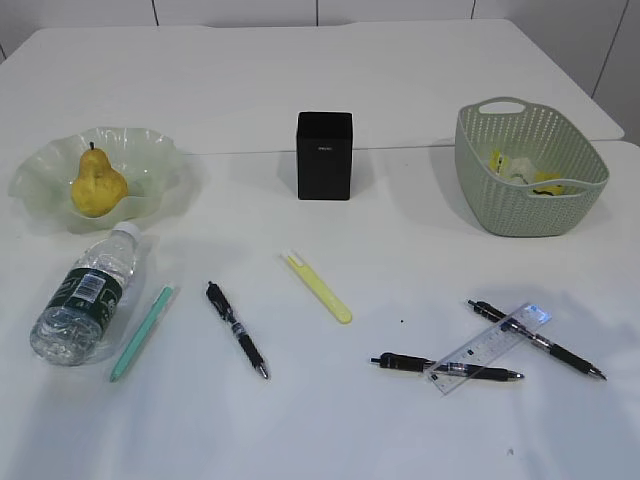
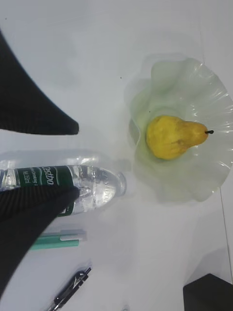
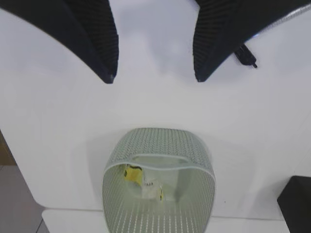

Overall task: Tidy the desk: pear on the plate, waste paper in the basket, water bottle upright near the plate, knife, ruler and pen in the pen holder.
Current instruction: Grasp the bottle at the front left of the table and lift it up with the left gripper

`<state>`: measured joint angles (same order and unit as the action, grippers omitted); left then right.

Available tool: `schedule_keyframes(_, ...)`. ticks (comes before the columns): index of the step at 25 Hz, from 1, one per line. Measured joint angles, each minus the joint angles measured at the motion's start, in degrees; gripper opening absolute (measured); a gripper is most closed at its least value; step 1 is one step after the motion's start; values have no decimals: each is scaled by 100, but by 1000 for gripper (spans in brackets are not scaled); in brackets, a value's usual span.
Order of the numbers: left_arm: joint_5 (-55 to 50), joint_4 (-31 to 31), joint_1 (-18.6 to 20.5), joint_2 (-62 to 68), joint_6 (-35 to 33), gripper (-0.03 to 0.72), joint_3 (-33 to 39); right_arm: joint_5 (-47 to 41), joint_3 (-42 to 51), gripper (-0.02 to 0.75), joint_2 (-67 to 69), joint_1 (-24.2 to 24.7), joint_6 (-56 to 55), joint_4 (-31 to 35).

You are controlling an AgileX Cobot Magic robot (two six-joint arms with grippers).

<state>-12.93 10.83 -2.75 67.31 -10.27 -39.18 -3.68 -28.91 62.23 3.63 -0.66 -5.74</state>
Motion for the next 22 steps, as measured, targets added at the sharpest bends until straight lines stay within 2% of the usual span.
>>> schedule_keyframes(5,-217,0,0,0,0,244,0,-536,0,405,-25,0,-10,87)
schedule_keyframes(8,-721,-143,0,0,0,244,-153,-631,0,405,-25,0,-10,110)
schedule_keyframes(14,-1620,-467,0,0,0,244,-1148,-666,0,405,-25,0,-10,146)
schedule_keyframes(22,-3018,-224,0,403,0,244,-2383,-867,0,405,-25,0,-10,181)
